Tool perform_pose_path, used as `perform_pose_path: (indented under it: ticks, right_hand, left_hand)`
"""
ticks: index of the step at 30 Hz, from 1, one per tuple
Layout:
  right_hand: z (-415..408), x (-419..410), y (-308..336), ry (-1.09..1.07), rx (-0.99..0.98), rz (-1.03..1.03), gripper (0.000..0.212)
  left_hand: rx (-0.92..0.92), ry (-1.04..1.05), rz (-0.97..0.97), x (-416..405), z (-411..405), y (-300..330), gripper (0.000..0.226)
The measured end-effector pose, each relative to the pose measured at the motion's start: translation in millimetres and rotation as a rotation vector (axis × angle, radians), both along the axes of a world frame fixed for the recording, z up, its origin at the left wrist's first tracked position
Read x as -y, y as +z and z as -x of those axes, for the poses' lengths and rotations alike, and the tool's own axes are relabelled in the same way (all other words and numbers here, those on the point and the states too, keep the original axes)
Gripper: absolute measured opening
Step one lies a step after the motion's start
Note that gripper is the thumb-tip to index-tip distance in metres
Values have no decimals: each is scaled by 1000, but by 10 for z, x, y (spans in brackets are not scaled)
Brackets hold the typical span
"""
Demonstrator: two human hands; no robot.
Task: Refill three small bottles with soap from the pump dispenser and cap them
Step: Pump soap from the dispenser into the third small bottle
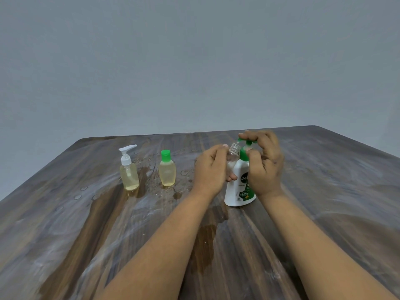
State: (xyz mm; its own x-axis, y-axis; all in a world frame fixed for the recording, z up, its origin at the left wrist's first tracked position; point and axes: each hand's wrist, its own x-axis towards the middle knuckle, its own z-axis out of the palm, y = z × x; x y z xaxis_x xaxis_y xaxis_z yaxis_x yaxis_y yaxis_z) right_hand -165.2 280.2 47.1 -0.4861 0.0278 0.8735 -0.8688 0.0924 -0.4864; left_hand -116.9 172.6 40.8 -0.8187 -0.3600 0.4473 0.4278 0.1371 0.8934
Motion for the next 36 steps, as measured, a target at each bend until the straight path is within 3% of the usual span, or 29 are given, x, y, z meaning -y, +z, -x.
perform_pose_path:
  ticks: [36]
  right_hand:
    - [17,12,-21,-46,-6,-19,27]
  left_hand:
    - [4,-1,-12,-6,-8,4,36]
